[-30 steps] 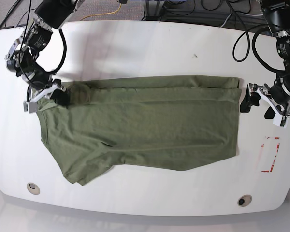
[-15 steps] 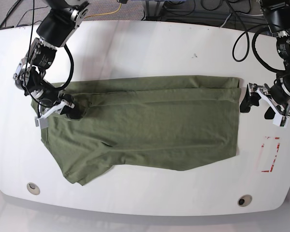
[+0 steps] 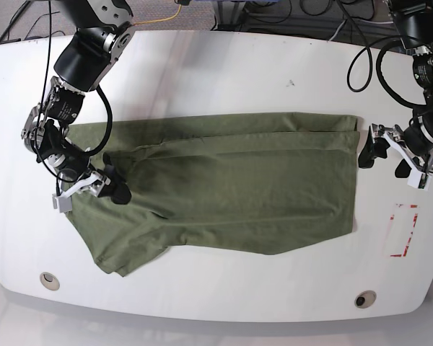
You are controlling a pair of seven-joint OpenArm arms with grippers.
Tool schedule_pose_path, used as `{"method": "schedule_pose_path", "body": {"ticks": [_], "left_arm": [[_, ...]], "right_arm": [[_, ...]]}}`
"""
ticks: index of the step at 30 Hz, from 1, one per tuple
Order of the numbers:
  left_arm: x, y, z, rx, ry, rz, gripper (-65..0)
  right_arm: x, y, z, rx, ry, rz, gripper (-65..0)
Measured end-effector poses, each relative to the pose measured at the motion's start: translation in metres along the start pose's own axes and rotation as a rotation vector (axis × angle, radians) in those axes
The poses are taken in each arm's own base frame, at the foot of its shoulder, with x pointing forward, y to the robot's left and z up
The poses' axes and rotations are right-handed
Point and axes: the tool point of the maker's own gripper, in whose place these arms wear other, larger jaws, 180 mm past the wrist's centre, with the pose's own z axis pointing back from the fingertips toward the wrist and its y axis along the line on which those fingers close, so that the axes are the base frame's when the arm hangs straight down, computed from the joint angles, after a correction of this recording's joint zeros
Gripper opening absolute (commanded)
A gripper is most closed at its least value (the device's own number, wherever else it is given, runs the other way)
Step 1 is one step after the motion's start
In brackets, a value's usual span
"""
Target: Layout the t-shirt on the table in an organized manner, then fold the t-shirt properly
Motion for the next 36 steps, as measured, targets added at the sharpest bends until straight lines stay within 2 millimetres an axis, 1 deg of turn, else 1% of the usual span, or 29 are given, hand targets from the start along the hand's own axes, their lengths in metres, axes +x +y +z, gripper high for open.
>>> {"method": "schedule_pose_path", "body": {"ticks": [4, 8, 11, 14, 19, 22, 26, 29, 32, 36], "left_arm": [[0.000, 0.000, 0.000, 0.000, 0.000, 0.000, 0.0], [0.000, 0.000, 0.000, 0.000, 0.000, 0.000, 0.0], [-0.001, 0.000, 0.000, 0.000, 0.001, -0.001, 0.0], [0.000, -0.003, 0.002, -0.001, 0.000, -0.012, 0.0], [0.008, -0.013, 0.008, -0.007, -0.019, -0.064, 0.0], [0.017, -0.018, 0.012, -0.008, -0.039, -0.092, 0.0], [0.030, -0.024, 0.016, -0.008, -0.071, -0.127, 0.0], [0.036, -0.027, 0.019, -0.007, -0.085, -0.148, 0.0], [0.038, -0.028, 0.020, 0.009, -0.078, -0.182, 0.0], [0.034, -0.034, 0.015, 0.009, -0.050, -0.219, 0.0]], "right_arm": [[0.001, -0.002, 0.001, -0.008, 0.007, 0.010, 0.0], [0.007, -0.009, 0.009, -0.035, 0.021, 0.046, 0.0], [0.013, -0.022, 0.023, -0.078, 0.036, 0.084, 0.0], [0.021, -0.039, 0.045, -0.142, 0.041, 0.121, 0.0], [0.018, -0.067, 0.080, -0.247, 0.083, 0.169, 0.0], [0.018, -0.076, 0.096, -0.291, 0.078, 0.201, 0.0], [0.021, -0.082, 0.113, -0.326, 0.043, 0.249, 0.0], [0.018, -0.089, 0.121, -0.349, 0.036, 0.260, 0.0], [0.012, -0.100, 0.128, -0.402, 0.052, 0.279, 0.0], [0.011, -0.116, 0.135, -0.491, 0.077, 0.328, 0.0]]}}
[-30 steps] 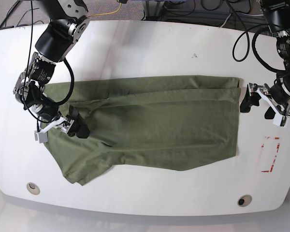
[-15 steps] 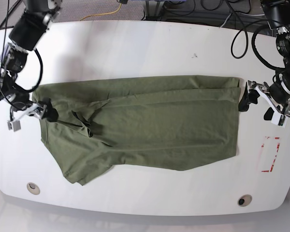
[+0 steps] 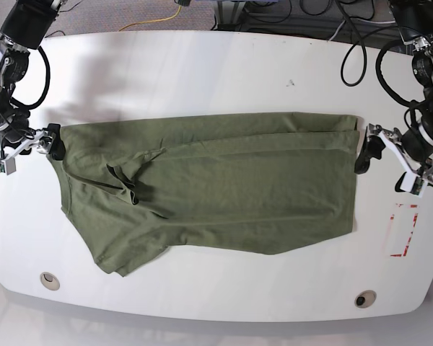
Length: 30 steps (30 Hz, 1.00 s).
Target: Layout the t-shirt on the table in an organized manner, then fold the t-shirt properly
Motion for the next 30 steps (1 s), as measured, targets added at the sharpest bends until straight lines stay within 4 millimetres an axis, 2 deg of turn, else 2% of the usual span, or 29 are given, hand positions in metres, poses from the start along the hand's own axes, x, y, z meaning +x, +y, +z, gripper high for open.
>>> {"method": "schedule_pose_path", "body": {"ticks": [3, 8, 11, 16, 20, 30], "left_arm": [[-0.004, -0.003, -0.003, -0.002, 0.017, -0.013, 0.0], [0.000, 0.000, -0.002, 0.015, -0.006, -0.027, 0.0], [0.001, -0.008, -0.004, -0.006, -0.034, -0.032, 0.0], [-0.010, -0.021, -0.008, -0.040, -0.015, -0.026, 0.0], [-0.012, -0.020, -0.007, -0.038, -0.010, -0.026, 0.0], [-0.019, -0.022, -0.006, -0.040, 0.001, -0.018, 0.0]], "right_arm": [[-0.001, -0.005, -0.006, -0.044, -0.013, 0.018, 0.0], [-0.013, -0.003, -0.020, -0.051, 0.020, 0.052, 0.0], [-0.016, -0.002, -0.030, -0.043, 0.004, 0.045, 0.0], [-0.025, -0.012, -0.043, -0.050, -0.006, -0.006, 0.0], [-0.037, -0.018, -0.046, -0.058, 0.006, -0.030, 0.0], [-0.040, -0.027, -0.049, -0.062, -0.022, -0.064, 0.0]]}}
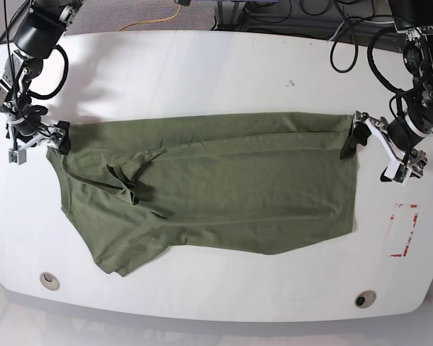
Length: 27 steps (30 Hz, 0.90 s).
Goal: Layout the t-shirt on the table in an organized manner, then fold the t-shirt properly
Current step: 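Hold the folded edge with both grippers and pull it taut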
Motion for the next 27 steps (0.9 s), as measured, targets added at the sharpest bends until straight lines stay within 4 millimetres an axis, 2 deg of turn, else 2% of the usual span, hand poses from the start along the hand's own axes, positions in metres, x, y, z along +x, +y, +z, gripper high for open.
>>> {"method": "schedule_pose_path", "body": {"ticks": [6, 11, 17, 23, 27], "left_arm": [[0.000, 0.000, 0.000, 0.000, -0.001, 0.000, -0.1], [0.000, 0.000, 0.000, 0.000, 0.001, 0.000, -2.8], [0.000, 0.000, 0.000, -0.001, 0.000, 0.001, -12.4], [-0.003, -0.001, 0.001, -0.004, 0.004, 0.006, -20.1], [-0.012, -0.004, 0.002, -0.009, 0.027, 0.011, -24.9]], "right_arm": [[0.000, -0.002, 0.000, -0.004, -0.001, -0.005, 0.0], [-0.001, -0.001, -0.001, 0.000, -0.004, -0.008, -16.0], [-0.004, 0.005, -0.004, 0.010, -0.008, -0.020, -36.5], [-0.006, 0.009, -0.005, 0.018, -0.007, -0.027, -45.7], [-0.009, 0.008, -0.004, 0.016, -0.003, -0.028, -58.8]]}}
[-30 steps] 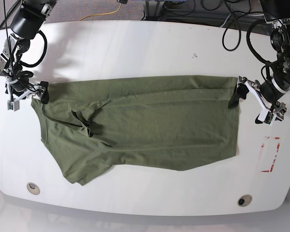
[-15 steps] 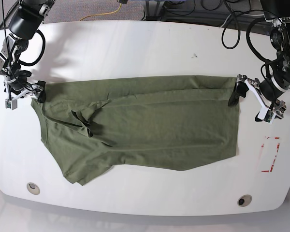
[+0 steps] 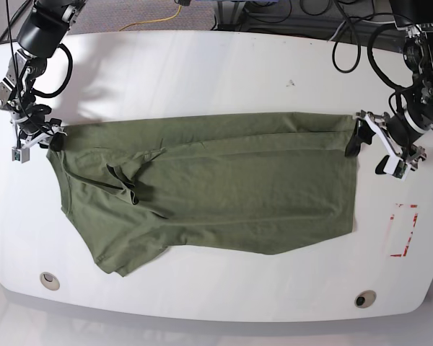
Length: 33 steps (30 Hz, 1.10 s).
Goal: Layout the t-shirt on the table in an organized manner, then fold the t-shirt properly
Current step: 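Hold the folded edge with both grippers and pull it taut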
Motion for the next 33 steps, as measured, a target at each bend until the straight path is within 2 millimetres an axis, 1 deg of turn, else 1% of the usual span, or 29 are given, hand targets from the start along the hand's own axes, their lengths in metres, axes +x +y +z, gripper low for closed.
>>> {"method": "schedule_pose_path", "body": {"ticks": [2, 3, 10, 15, 20, 27, 29, 33], "left_arm": [[-0.004, -0.001, 0.001, -0.001, 0.010, 0.002, -24.6], [-0.005, -0.001, 0.001, -0.001, 0.010, 0.004, -24.3], [-0.025, -0.007, 0.005, -0.012, 0.057, 0.019, -17.1], [-0.034, -0.010, 0.006, -0.016, 0.075, 0.027, -14.6], [-0.046, -0.011, 0.005, -0.026, 0.095, 0.061, -14.6], [-0.083, -0.004, -0.005, -0.023, 0.178, 0.154, -14.6], [-0.089, -0.001, -0.008, -0.019, 0.194, 0.173, -14.6], [-0.089, 0.004, -0.018, -0.022, 0.194, 0.196, -14.6]], "right_arm": [[-0.001, 0.000, 0.000, 0.002, 0.000, -0.001, -63.3], [-0.002, 0.000, 0.000, 0.002, 0.003, -0.002, -64.0], [-0.003, 0.000, 0.001, 0.002, 0.004, -0.002, -64.8], [-0.003, 0.000, 0.001, 0.002, 0.001, -0.002, -64.8], [-0.003, 0.000, 0.001, 0.001, -0.001, -0.002, -64.8], [-0.003, 0.000, 0.001, 0.001, -0.001, -0.002, -64.8], [-0.003, 0.000, 0.001, 0.001, -0.001, -0.002, -64.8], [-0.004, 0.003, -0.001, 0.007, -0.007, -0.011, -64.8]]}}
